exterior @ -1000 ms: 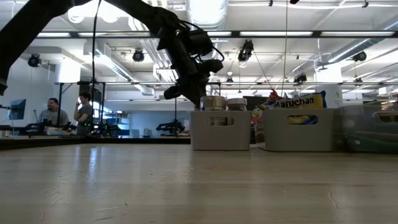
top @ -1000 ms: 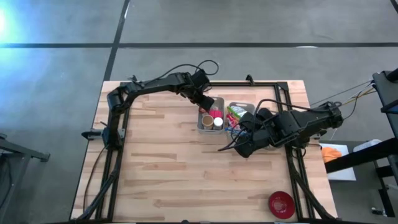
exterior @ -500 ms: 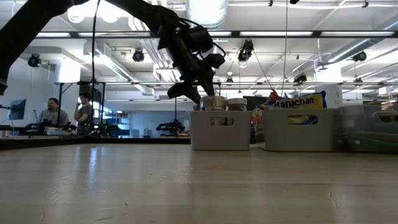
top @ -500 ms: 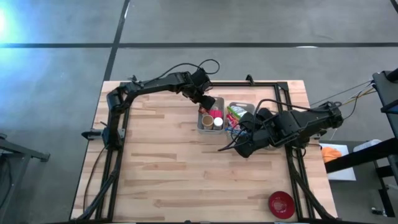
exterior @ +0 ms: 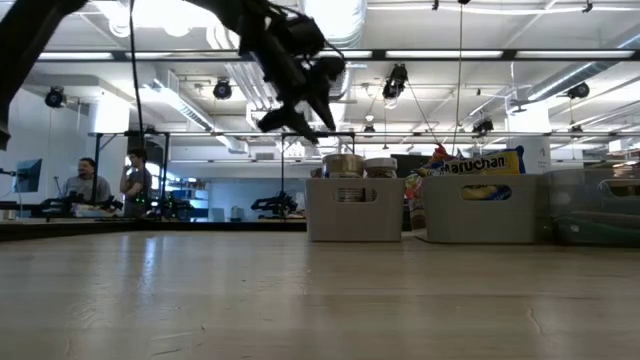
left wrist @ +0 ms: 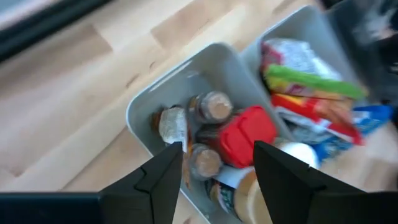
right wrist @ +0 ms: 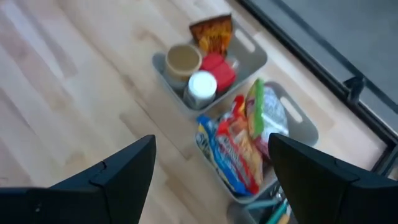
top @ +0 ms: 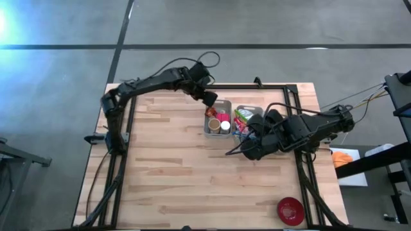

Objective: Pick & Place Food Item
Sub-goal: Return to Home Position

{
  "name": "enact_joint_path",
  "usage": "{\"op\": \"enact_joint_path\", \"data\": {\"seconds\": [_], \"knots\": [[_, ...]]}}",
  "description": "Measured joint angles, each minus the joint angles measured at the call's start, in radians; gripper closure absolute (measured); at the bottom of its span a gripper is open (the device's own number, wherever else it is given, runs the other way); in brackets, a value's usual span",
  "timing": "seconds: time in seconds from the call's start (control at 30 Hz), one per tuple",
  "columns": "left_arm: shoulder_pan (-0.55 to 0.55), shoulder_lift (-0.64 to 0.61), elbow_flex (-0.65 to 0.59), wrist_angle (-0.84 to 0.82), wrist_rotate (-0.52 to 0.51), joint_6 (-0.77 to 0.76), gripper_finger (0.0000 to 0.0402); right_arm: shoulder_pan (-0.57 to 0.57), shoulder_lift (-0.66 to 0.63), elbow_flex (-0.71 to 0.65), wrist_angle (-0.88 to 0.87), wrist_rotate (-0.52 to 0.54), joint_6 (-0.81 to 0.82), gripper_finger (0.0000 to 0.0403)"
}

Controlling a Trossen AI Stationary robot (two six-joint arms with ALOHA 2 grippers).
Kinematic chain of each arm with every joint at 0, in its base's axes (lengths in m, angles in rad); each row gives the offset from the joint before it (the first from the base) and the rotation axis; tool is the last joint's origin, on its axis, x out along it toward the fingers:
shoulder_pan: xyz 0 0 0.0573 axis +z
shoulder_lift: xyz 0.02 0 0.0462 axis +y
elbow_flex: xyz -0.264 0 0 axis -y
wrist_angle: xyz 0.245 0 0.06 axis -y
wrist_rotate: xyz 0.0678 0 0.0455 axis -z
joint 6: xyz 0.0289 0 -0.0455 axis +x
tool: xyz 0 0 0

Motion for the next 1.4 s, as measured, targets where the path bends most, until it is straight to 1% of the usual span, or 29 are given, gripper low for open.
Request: {"op": "enact_joint_path", "data": {"seconds": [0.1,0.23,0.33,0.37,0.43,0.53,0.63,0.7,0.73,0.87,0.97,1.03,1.13,1.17,1.23,1.3,1.33,1.4], "knots": [[0.000,-0.063,0.000,-0.008,0.001,0.040,0.0203,0.004,-0.009,0.000,0.022,0.039,0.012,0.0094],[-0.022,-0.168,-0.006,-0.030,-0.002,0.114,0.0203,0.006,-0.053,0.000,0.101,0.043,-0.069,0.0094],[-0.070,-0.256,-0.007,-0.039,-0.057,0.209,0.0203,0.007,-0.106,-0.003,0.161,0.056,-0.142,0.0094],[-0.093,-0.284,-0.007,-0.039,-0.095,0.236,0.0203,0.011,-0.125,-0.006,0.167,0.063,-0.155,0.0094],[-0.147,-0.340,-0.008,-0.041,-0.202,0.284,0.0203,0.014,-0.179,-0.026,0.183,0.082,-0.171,0.0094],[-0.237,-0.418,-0.040,-0.037,-0.409,0.333,0.0203,0.032,-0.277,-0.088,0.217,0.115,-0.173,0.0094],[-0.324,-0.491,-0.104,-0.034,-0.607,0.335,0.0203,0.047,-0.378,-0.172,0.283,0.124,-0.170,0.0094],[-0.372,-0.538,-0.153,-0.035,-0.686,0.325,0.0203,0.048,-0.438,-0.231,0.344,0.124,-0.172,0.0094],[-0.391,-0.564,-0.179,-0.035,-0.704,0.309,0.0203,0.048,-0.464,-0.259,0.374,0.123,-0.179,0.0094],[-0.458,-0.663,-0.292,-0.020,-0.712,0.211,0.0203,0.047,-0.543,-0.355,0.490,0.125,-0.221,0.0094],[-0.508,-0.746,-0.399,0.039,-0.712,0.144,0.0203,0.054,-0.582,-0.410,0.504,0.130,-0.257,0.0094],[-0.539,-0.805,-0.476,0.087,-0.712,0.118,0.0203,0.063,-0.606,-0.445,0.506,0.200,-0.260,0.0094],[-0.582,-0.890,-0.579,0.137,-0.712,0.096,0.0203,0.084,-0.639,-0.494,0.498,0.348,-0.256,0.0094],[-0.597,-0.918,-0.606,0.144,-0.712,0.095,0.0203,0.088,-0.653,-0.508,0.494,0.370,-0.259,0.0094],[-0.629,-0.971,-0.654,0.148,-0.712,0.086,0.0203,0.090,-0.682,-0.527,0.472,0.372,-0.280,0.0094],[-0.656,-1.024,-0.692,0.149,-0.711,0.072,0.0203,0.090,-0.709,-0.531,0.437,0.331,-0.306,0.0094],[-0.665,-1.050,-0.707,0.148,-0.709,0.073,0.0203,0.090,-0.720,-0.539,0.428,0.296,-0.277,0.0094],[-0.673,-1.099,-0.729,0.144,-0.709,0.089,0.0203,0.090,-0.749,-0.547,0.432,0.279,-0.196,0.0094]]}}
